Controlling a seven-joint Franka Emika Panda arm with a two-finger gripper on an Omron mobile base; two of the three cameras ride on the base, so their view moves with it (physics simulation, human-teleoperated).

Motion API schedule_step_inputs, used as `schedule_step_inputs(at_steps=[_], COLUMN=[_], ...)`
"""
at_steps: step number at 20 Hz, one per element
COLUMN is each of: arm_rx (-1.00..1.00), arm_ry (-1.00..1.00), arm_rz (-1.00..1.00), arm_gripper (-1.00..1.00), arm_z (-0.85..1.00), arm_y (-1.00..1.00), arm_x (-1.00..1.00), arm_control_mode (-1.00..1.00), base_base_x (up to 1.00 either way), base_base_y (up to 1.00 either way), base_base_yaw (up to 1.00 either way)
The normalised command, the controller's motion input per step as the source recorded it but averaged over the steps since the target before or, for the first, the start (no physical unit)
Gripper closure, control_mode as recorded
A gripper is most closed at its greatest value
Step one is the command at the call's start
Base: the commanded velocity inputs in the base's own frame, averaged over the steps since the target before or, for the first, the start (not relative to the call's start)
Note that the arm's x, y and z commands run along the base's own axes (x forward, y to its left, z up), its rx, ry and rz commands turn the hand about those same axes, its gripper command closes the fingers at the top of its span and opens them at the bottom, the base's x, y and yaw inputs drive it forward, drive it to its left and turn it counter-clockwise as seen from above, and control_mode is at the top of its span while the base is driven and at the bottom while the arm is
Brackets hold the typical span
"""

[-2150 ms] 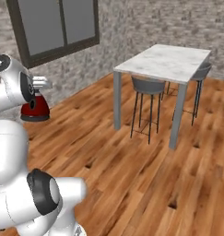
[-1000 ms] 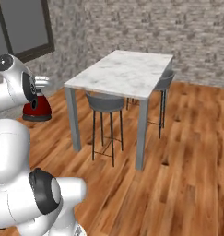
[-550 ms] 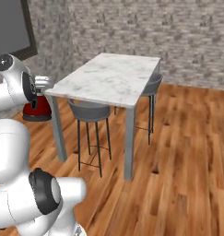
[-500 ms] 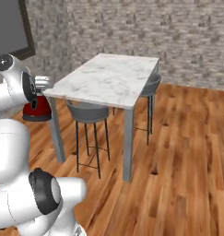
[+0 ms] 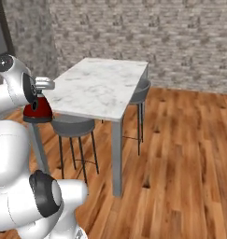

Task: The kettle is done boiling. Turn off the stove, then wait for 300 timesteps before moving the kettle to the dining table.

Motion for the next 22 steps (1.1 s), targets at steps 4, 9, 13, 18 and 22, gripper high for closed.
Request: schedule_step_inputs(at_steps=[4,9,13,18,22], arm_rx=[0.0,0.0,0.0,0.0,0.0], arm_ry=[0.0,0.0,0.0,0.0,0.0], arm_rz=[0.0,0.0,0.0,0.0,0.0], arm_gripper=[1.0,1.0,1.0,1.0,1.0], arm_z=[0.0,0.0,0.0,0.0,0.0], arm_y=[0.0,0.0,0.0,0.0,0.0], arm_x=[0.0,0.0,0.0,0.0,0.0], arm_control_mode=[1.0,1.0,1.0,1.0,1.0], base_base_x=[0.61,0.59,0.54,0.53,0.55], base_base_y=[-0.21,-0.18,-0.15,-0.12,-0.08], base_base_yaw=[-0.14,-0.14,-0.12,-0.11,-0.09])
